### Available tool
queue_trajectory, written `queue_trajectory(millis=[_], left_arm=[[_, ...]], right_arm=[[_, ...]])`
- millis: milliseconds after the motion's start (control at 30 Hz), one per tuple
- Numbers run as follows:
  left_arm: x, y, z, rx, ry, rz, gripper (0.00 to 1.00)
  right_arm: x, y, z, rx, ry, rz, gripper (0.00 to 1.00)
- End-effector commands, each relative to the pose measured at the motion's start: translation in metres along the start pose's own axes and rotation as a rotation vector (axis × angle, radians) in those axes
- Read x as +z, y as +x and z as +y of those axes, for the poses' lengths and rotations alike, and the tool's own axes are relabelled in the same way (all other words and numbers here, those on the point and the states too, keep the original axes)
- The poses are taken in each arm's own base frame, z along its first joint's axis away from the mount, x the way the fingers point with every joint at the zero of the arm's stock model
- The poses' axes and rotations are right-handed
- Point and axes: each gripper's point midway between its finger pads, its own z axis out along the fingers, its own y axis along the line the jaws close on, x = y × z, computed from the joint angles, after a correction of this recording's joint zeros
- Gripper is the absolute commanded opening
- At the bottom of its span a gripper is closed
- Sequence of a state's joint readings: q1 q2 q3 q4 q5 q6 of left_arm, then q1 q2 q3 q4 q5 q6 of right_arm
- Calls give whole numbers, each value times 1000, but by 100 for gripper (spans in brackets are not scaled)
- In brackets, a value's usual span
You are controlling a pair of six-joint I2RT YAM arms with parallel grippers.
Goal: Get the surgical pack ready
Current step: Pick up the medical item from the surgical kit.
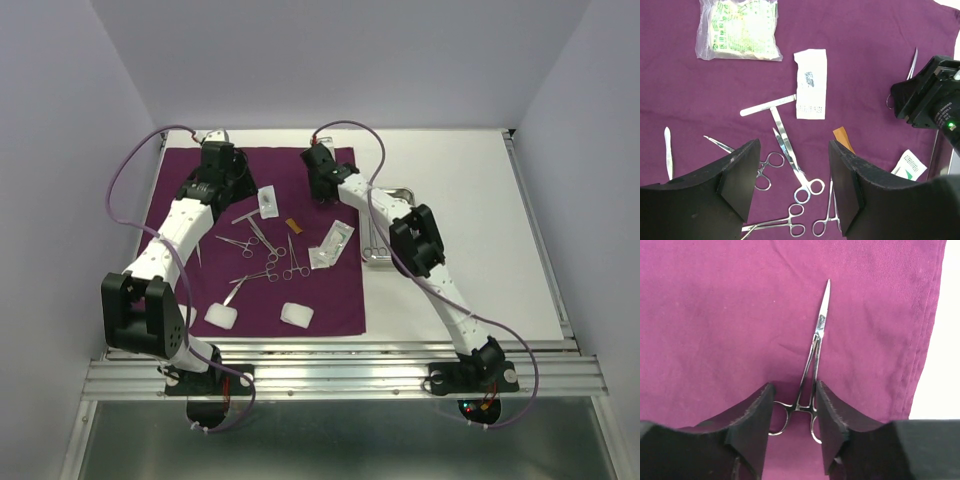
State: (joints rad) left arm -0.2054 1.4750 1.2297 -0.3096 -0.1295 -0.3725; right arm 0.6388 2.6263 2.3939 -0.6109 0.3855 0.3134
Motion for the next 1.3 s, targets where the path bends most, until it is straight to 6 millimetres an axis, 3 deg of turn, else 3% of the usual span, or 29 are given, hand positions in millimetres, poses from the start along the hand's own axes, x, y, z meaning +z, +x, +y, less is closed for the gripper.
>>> queue_trajectory(millis=[0, 333, 600, 800, 1100, 1267], left_arm=[[-9, -10, -2, 6, 25, -43, 68], [-14, -12, -1, 8, 26, -54, 68], [-16, -12, -1, 10, 30, -59, 68], [-17, -15, -4, 7, 40, -62, 68], [-18, -15, -5, 7, 49, -60, 68], [-18, -14, -5, 9, 47, -56, 68]], right_arm=[[10, 19, 2, -29, 21, 22, 42], [-3, 7, 13, 32, -40, 1, 27], [-28, -23, 8, 77, -66, -61, 14], [-58, -53, 4, 95, -82, -125, 13], [-85, -71, -1, 124, -97, -165, 13], [-109, -80, -15, 139, -67, -194, 13]])
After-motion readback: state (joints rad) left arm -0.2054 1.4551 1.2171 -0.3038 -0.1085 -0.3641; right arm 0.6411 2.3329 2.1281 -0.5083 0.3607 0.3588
